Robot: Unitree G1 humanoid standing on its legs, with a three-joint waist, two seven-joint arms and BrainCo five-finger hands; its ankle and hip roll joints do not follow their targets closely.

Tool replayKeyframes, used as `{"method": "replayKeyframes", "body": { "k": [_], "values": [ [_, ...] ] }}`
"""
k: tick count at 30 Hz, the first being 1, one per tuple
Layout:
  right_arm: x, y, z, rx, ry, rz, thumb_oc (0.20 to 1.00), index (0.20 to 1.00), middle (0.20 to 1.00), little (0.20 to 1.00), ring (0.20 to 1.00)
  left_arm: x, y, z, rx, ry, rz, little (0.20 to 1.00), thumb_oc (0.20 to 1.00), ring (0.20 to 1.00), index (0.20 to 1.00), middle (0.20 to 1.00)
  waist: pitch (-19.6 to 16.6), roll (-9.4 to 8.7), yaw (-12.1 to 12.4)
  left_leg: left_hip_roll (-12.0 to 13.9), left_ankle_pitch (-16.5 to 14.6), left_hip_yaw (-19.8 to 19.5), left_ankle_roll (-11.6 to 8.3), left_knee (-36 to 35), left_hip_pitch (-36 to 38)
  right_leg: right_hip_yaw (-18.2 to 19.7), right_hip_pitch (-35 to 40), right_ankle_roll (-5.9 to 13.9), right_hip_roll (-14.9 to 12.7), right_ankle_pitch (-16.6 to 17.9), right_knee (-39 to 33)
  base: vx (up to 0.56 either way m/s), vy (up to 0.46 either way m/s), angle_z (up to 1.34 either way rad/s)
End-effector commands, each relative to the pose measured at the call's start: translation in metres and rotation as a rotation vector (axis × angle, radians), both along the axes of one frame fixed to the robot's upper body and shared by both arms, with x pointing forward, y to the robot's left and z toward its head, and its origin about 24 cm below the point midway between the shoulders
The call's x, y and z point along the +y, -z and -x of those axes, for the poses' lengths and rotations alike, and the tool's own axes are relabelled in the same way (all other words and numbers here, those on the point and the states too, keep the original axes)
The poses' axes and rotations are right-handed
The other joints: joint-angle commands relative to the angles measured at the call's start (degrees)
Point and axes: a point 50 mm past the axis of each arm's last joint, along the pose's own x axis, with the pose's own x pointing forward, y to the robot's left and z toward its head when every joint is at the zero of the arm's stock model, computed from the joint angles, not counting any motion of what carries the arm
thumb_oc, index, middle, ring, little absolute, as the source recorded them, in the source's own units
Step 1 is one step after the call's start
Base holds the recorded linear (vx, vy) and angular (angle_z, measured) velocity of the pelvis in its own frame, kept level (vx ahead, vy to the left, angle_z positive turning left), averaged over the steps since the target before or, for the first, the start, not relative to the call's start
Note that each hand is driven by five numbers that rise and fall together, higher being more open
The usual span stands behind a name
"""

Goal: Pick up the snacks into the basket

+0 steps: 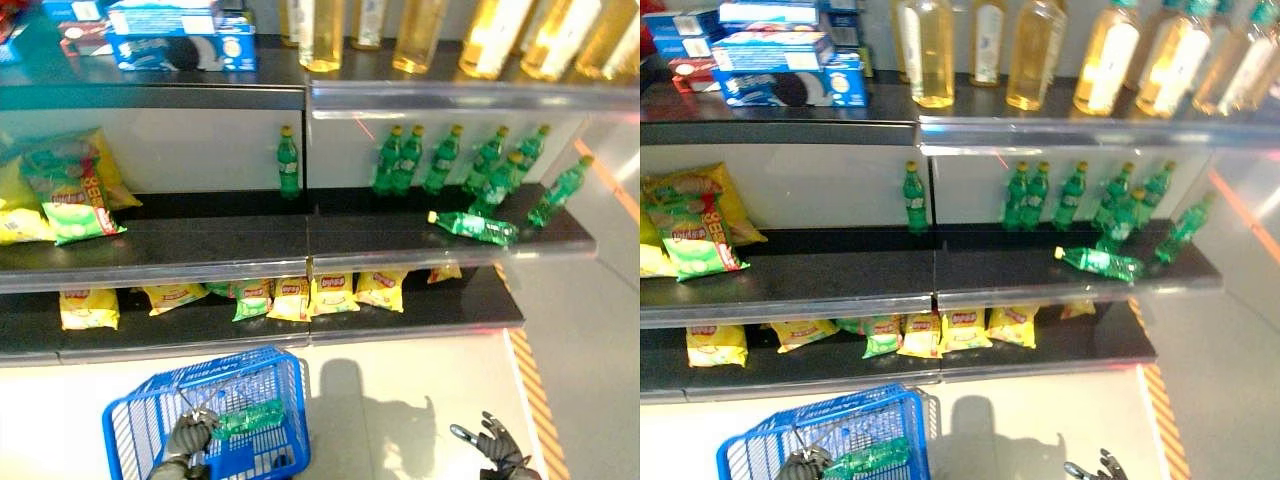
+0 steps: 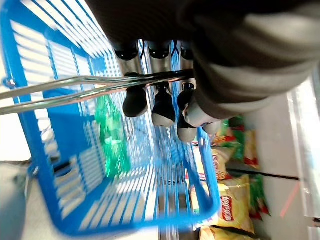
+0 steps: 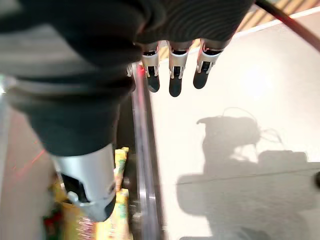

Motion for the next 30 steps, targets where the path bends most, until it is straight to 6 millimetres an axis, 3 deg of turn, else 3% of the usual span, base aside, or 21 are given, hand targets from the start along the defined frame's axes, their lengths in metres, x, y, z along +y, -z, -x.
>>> {"method": "replayKeyframes", "body": {
  "k": [1,3,5,7,9,11,12,13,14,15,16,17,19,20,21,22,23,24,25,27,30],
  "values": [
    [-0.019,-0.025,-0.024,-0.109,-0.022,0.107,1.0,1.0,1.0,1.0,1.0,0.028,-0.034,-0.016,-0.174,0.003,-0.105,0.2,0.2,0.2,0.2,0.2,0.83,-0.86,2.04,-7.76,2.32,-3.78,-0.23,-0.49,-5.2,0.36,-2.09,2.23,0.05,1.64,-1.76,-0.22,-0.035,0.55],
    [-0.026,-0.029,-0.023,-0.118,-0.007,0.124,1.0,1.0,1.0,1.0,1.0,0.034,-0.035,-0.012,-0.164,0.01,-0.126,0.2,0.2,0.2,0.2,0.2,1.31,-1.65,1.31,-6.86,-0.27,-5.32,-0.26,2.41,-4.51,-1.33,-2.56,3.08,-2.22,3.16,-2.56,-0.14,0.055,0.49],
    [-0.029,-0.031,-0.021,-0.125,-0.008,0.129,1.0,1.0,1.0,1.0,1.0,0.041,-0.034,-0.009,-0.145,0.006,-0.149,0.2,0.2,0.2,0.2,0.2,1.31,-2.39,0.79,-3.35,-2.06,-6.0,-0.24,4.63,-4.16,-3.05,-3.33,3.45,-4.46,3.76,-2.62,-0.14,0.108,0.49],
    [-0.03,-0.031,-0.021,-0.121,-0.015,0.136,1.0,1.0,1.0,1.0,1.0,0.042,-0.033,-0.009,-0.137,0.003,-0.151,0.2,0.2,0.2,0.2,0.2,1.07,-2.37,0.45,-1.79,-1.97,-6.56,-0.34,4.58,-4.03,-3.77,-3.73,3.35,-5.0,3.91,-2.69,-0.06,0.109,0.48],
    [-0.042,-0.039,-0.019,-0.134,-0.001,0.191,1.0,1.0,1.0,1.0,1.0,0.057,-0.033,-0.01,-0.096,0.002,-0.237,0.2,0.2,0.2,0.2,0.2,0.89,-1.78,-1.27,8.42,2.02,-7.38,-2.46,1.1,-3.22,-6.13,-3.91,4.37,-7.73,4.1,-3.52,0.0,0.385,1.1],
    [-0.044,-0.041,-0.02,-0.143,0.008,0.196,1.0,1.0,1.0,1.0,1.0,0.059,-0.035,-0.013,-0.102,0.003,-0.245,0.2,0.2,0.2,0.2,0.2,1.1,-1.37,-1.64,10.53,3.27,-7.48,-3.28,-0.55,-2.67,-6.44,-3.7,4.82,-8.2,4.44,-4.19,0.03,0.341,0.67],
    [-0.047,-0.047,-0.025,-0.163,-0.001,0.219,1.0,1.0,1.0,1.0,1.0,0.061,-0.037,-0.017,-0.108,0.009,-0.267,0.2,0.2,0.2,0.2,0.2,1.03,-0.51,-2.02,13.69,4.94,-7.13,-5.19,-3.89,-2.39,-7.1,-3.19,6.31,-9.66,5.37,-5.83,0.02,0.264,0.52],
    [-0.047,-0.048,-0.025,-0.163,-0.001,0.22,1.0,1.0,1.0,1.0,1.0,0.061,-0.037,-0.017,-0.108,0.009,-0.267,0.2,0.2,0.2,0.2,0.2,1.07,-0.47,-2.01,13.77,5.04,-7.11,-5.23,-4.12,-2.23,-7.1,-3.1,6.29,-9.6,5.42,-5.93,0.05,0.63,0.7],
    [-0.048,-0.052,-0.031,-0.174,-0.012,0.249,1.0,1.0,1.0,1.0,1.0,0.059,-0.042,-0.024,-0.134,0.021,-0.282,0.2,0.2,0.2,0.2,0.2,0.83,0.35,-2.11,15.13,5.38,-7.23,-6.87,-5.96,-2.37,-7.23,-3.21,8.29,-12.0,7.01,-7.11,0.04,0.361,0.52],
    [-0.048,-0.052,-0.031,-0.174,-0.012,0.25,1.0,1.0,1.0,1.0,1.0,0.059,-0.042,-0.024,-0.134,0.021,-0.282,0.2,0.2,0.2,0.2,0.2,0.81,0.34,-2.13,15.09,5.38,-7.24,-6.86,-5.96,-2.4,-7.26,-3.18,8.32,-12.03,7.07,-7.2,0.1,0.746,0.58],
    [-0.049,-0.055,-0.035,-0.192,0.017,0.254,1.0,1.0,1.0,1.0,1.0,0.057,-0.048,-0.032,-0.161,0.035,-0.294,0.2,0.2,0.2,0.2,0.2,0.95,0.43,-2.26,13.74,3.34,-7.49,-7.27,-3.78,-4.07,-6.5,-3.45,9.72,-15.06,8.78,-7.44,0.07,0.388,0.27],
    [-0.049,-0.055,-0.035,-0.192,0.017,0.254,1.0,1.0,1.0,1.0,1.0,0.057,-0.048,-0.033,-0.161,0.035,-0.294,0.2,0.2,0.2,0.2,0.2,0.93,0.36,-2.27,13.59,3.16,-7.5,-7.21,-3.47,-4.24,-6.51,-3.46,9.79,-15.18,8.8,-7.48,0.08,0.609,0.09],
    [-0.05,-0.056,-0.029,-0.212,0.06,0.243,1.0,1.0,1.0,1.0,1.0,0.055,-0.057,-0.038,-0.211,0.05,-0.297,0.2,0.2,0.2,0.2,0.2,0.78,-0.4,-3.33,9.91,-5.28,-4.46,-6.97,7.51,-6.97,-6.92,-2.09,12.13,-21.89,11.78,-7.93,0.18,0.672,0.12],
    [-0.046,-0.052,-0.026,-0.2,0.077,0.245,1.0,1.0,1.0,1.0,1.0,0.052,-0.059,-0.041,-0.227,0.064,-0.298,0.2,0.2,0.2,0.2,0.2,1.53,-1.03,-3.34,6.08,-9.74,-3.46,-5.64,10.45,-7.04,-5.91,-3.28,11.98,-25.34,17.89,-6.5,0.21,0.629,0.6],
    [-0.046,-0.052,-0.026,-0.2,0.077,0.244,1.0,1.0,1.0,1.0,1.0,0.052,-0.059,-0.041,-0.227,0.064,-0.298,0.2,0.2,0.2,0.2,0.2,1.37,-1.17,-3.4,5.86,-9.5,-3.44,-5.55,10.31,-7.23,-5.94,-3.46,12.07,-25.55,18.07,-6.59,0.1,0.501,0.7],
    [-0.044,-0.053,-0.029,-0.206,0.079,0.24,1.0,1.0,1.0,1.0,1.0,0.05,-0.06,-0.044,-0.23,0.088,-0.31,0.2,0.2,0.2,0.2,0.2,1.45,-1.55,-3.4,4.38,-10.4,-3.14,-4.61,11.68,-8.81,-6.68,-4.9,12.29,-27.41,22.92,-6.57,0.05,0.388,0.41],
    [-0.038,-0.051,-0.033,-0.23,0.118,0.2,1.0,1.0,1.0,1.0,1.0,0.05,-0.058,-0.043,-0.22,0.094,-0.321,0.2,0.2,0.2,0.2,0.2,1.44,-1.34,-3.09,3.88,-11.64,-2.55,-3.71,12.21,-9.08,-7.33,-6.02,12.0,-27.78,24.86,-6.54,0.13,0.905,0.01],
    [-0.022,-0.047,-0.042,-0.246,0.095,0.14,1.0,1.0,1.0,1.0,1.0,0.049,-0.057,-0.04,-0.209,0.095,-0.325,0.2,0.2,0.2,0.2,0.2,0.93,-0.78,-2.82,2.15,-11.22,0.19,-1.2,9.46,-7.2,-6.77,-7.91,9.44,-23.79,19.21,-3.87,0.13,0.763,-0.32],
    [-0.022,-0.047,-0.043,-0.246,0.094,0.14,1.0,1.0,1.0,1.0,1.0,0.05,-0.057,-0.04,-0.21,0.095,-0.326,0.2,0.2,0.2,0.2,0.2,0.86,-0.89,-2.79,2.09,-10.98,0.29,-1.18,9.19,-7.2,-6.63,-8.17,9.43,-23.89,19.21,-3.73,0.18,0.841,-0.6],
    [-0.01,-0.039,-0.04,-0.242,0.073,0.069,1.0,1.0,1.0,1.0,1.0,0.047,-0.052,-0.037,-0.19,0.102,-0.311,0.2,0.2,0.2,0.2,0.2,-0.28,-1.21,-3.53,-1.44,-10.16,1.82,0.98,4.16,-2.97,-1.11,-10.61,6.97,-13.29,10.47,-0.65,0.18,0.606,-0.82],
    [-0.001,-0.024,-0.025,-0.193,0.057,0.01,1.0,1.0,1.0,1.0,1.0,0.04,-0.047,-0.038,-0.172,0.121,-0.299,0.2,0.2,0.2,0.2,0.2,0.18,-2.65,-4.8,-4.77,-10.59,2.68,1.51,1.55,1.33,-0.48,-13.66,5.72,-3.67,7.25,1.52,0.19,0.457,-0.72]
  ]
}}
